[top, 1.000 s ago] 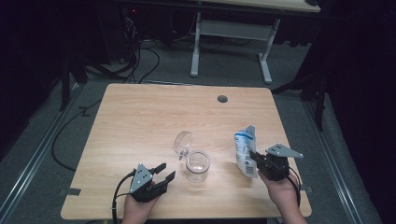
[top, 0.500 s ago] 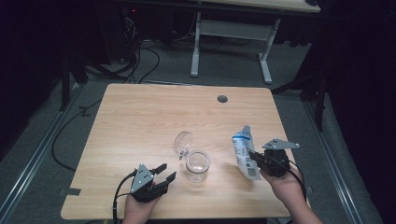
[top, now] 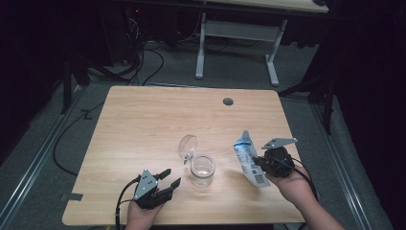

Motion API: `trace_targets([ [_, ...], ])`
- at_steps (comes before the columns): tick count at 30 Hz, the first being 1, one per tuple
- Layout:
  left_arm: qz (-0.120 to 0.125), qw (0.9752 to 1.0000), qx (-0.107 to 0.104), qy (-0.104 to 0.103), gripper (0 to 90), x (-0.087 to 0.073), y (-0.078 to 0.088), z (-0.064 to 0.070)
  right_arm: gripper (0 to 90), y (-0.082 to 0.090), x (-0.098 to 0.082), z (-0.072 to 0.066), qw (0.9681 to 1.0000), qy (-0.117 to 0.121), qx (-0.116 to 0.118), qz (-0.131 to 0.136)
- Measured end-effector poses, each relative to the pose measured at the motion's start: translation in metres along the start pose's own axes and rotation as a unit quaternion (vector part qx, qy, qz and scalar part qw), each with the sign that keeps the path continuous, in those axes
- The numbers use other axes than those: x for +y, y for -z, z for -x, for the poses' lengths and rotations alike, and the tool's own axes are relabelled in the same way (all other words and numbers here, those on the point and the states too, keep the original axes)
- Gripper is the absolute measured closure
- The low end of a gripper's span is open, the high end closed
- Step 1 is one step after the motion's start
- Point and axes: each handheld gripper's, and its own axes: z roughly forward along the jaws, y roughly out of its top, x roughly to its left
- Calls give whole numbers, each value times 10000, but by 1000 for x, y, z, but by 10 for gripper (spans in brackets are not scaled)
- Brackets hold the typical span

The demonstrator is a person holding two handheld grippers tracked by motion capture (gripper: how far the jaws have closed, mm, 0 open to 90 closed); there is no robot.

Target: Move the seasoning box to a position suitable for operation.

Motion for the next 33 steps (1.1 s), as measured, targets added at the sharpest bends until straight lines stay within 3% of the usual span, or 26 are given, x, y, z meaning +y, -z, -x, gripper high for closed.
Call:
trace_targets([
  [7, -8, 10000, -8, -2, 489, 0, 0, 0, 900, 2, 8, -2, 9993, 142, 95, -331],
  [15, -34, 10000, -32, -22, 485, -1, -1, 0, 900, 4, 16, 1, 9971, 136, 163, -733],
  [28, -51, 10000, -49, -37, 482, -1, -2, 1, 900, 3, 25, 4, 9899, 148, 269, -1383],
  [33, -50, 10000, -48, -35, 482, -2, -2, 1, 900, 4, 27, 5, 9880, 112, 248, -1519],
])
